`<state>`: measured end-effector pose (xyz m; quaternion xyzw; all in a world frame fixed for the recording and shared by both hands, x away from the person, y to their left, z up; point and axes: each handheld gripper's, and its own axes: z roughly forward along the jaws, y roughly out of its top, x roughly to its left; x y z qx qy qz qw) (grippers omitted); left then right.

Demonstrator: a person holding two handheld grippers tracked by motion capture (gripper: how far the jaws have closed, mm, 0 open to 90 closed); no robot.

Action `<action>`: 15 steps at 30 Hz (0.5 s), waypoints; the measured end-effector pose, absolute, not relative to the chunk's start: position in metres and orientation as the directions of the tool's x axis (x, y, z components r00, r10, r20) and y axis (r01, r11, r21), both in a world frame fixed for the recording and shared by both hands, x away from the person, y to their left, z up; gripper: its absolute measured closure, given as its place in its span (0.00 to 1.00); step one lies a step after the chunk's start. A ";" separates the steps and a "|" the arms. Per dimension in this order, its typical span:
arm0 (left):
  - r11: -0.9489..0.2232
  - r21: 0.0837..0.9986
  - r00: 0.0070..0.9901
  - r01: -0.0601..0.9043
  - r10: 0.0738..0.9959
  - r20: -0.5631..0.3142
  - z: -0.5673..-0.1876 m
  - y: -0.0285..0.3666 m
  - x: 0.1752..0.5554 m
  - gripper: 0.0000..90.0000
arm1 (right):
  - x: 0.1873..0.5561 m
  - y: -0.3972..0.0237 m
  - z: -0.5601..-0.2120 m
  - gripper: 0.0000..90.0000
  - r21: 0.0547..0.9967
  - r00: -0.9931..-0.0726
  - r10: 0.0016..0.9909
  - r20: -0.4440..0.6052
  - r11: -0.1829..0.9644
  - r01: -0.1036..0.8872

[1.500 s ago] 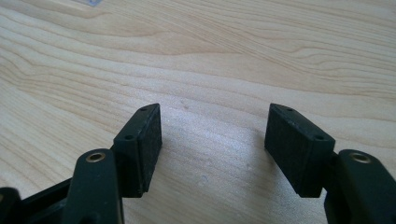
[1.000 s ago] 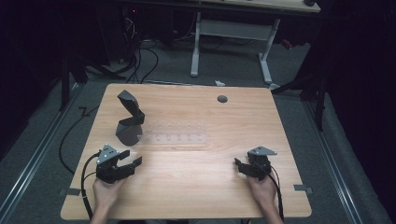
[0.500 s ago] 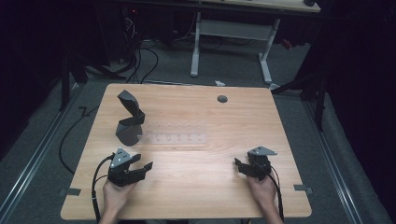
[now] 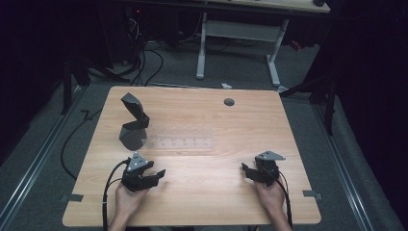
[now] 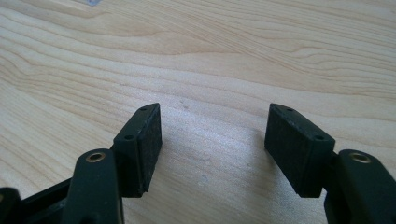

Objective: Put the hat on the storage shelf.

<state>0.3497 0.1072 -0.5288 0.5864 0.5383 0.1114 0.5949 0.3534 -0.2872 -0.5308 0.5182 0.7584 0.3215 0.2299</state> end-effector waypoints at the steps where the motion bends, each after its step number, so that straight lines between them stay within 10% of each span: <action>1: 0.279 0.820 0.398 0.500 0.767 -0.504 -0.530 0.106 0.350 0.44 | 0.353 -0.287 -0.531 0.41 0.726 -0.358 0.934 -0.015 0.256 0.638; 15: 0.229 0.845 0.378 0.483 0.816 -0.437 -0.543 0.098 0.359 0.42 | 0.353 -0.287 -0.531 0.41 0.726 -0.356 0.934 -0.016 0.256 0.639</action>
